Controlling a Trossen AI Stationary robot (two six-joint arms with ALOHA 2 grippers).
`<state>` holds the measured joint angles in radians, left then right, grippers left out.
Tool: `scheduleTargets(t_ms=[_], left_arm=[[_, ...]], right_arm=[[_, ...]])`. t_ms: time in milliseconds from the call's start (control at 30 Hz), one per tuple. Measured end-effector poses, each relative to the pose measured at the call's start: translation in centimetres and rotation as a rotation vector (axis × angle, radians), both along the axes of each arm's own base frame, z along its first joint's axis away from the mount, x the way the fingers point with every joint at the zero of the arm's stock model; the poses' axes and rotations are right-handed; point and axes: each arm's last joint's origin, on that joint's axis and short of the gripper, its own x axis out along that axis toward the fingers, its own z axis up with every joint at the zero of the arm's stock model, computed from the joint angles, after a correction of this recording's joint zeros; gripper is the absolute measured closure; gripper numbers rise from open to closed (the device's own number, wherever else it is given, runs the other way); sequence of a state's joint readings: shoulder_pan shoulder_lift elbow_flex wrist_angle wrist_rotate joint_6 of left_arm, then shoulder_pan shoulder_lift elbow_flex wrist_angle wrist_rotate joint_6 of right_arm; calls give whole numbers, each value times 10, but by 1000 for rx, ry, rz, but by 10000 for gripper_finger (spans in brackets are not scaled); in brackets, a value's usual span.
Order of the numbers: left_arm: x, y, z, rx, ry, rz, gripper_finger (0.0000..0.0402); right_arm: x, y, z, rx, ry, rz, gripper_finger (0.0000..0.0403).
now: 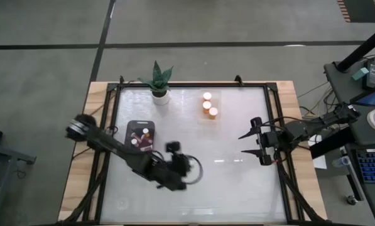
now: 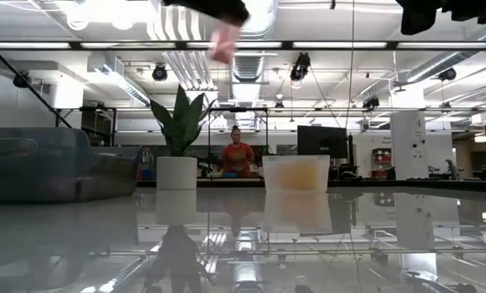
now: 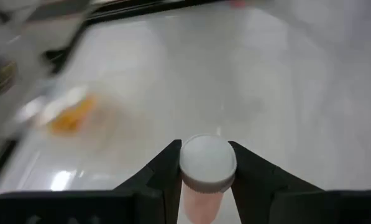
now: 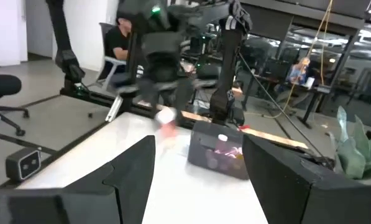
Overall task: Pick and place medicine bottles into bin by pill shape (circle, oval)
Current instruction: Put the small pink pill bottle into the black bin
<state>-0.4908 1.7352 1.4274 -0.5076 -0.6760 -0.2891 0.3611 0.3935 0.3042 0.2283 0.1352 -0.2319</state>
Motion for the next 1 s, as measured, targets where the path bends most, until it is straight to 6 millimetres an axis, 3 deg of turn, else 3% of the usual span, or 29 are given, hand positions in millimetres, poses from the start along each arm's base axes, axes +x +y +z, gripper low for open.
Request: scheduleTargets(t_ms=[167, 367, 567, 767, 1000], left_arm=[[-58, 35, 1, -61, -66, 254, 304], [-121, 71, -36, -146, -146, 471, 304], [-166, 96, -70, -190, -234, 603, 304], [-186, 109, -92, -218, -309, 691, 304], [-180, 110, -105, -230, -338, 718, 304]], right_arm=[[0, 0, 2, -14, -25, -3, 170], [0, 0, 2, -19, -29, -8, 172], [0, -1, 2, -22, -30, -12, 172], [0, -1, 2, -39, -35, -33, 172], [0, -1, 4, -55, -56, -35, 172]])
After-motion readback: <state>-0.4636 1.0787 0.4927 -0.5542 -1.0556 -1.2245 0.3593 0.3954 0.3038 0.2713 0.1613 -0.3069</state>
